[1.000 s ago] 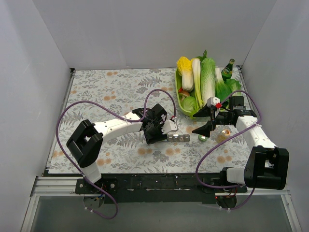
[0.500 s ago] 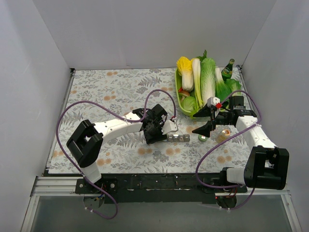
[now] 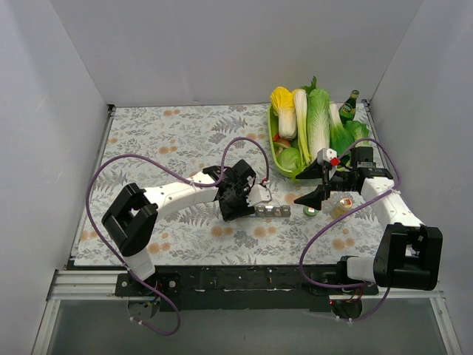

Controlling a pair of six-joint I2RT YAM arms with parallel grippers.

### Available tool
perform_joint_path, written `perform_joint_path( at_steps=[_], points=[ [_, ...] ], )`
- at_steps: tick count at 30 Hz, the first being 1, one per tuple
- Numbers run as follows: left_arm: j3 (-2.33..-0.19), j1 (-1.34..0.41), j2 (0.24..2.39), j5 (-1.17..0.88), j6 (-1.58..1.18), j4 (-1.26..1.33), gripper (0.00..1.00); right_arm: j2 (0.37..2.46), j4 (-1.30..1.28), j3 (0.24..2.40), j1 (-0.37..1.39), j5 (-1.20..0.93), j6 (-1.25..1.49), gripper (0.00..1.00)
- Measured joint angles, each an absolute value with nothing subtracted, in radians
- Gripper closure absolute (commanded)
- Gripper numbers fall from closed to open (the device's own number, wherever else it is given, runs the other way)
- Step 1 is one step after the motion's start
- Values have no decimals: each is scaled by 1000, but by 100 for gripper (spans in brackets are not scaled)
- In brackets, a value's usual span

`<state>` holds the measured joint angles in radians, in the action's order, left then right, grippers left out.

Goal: Sort the pills into containers

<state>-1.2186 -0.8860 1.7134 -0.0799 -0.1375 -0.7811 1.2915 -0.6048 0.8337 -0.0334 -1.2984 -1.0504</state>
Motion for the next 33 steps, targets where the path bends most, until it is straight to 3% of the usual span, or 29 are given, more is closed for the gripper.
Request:
perform_joint_path(
  at_steps=[33],
  points=[
    [-1232,-915,1713,-29,-124,-805,100,1291,-605,834,-38,-1299,-1050,2]
  ],
)
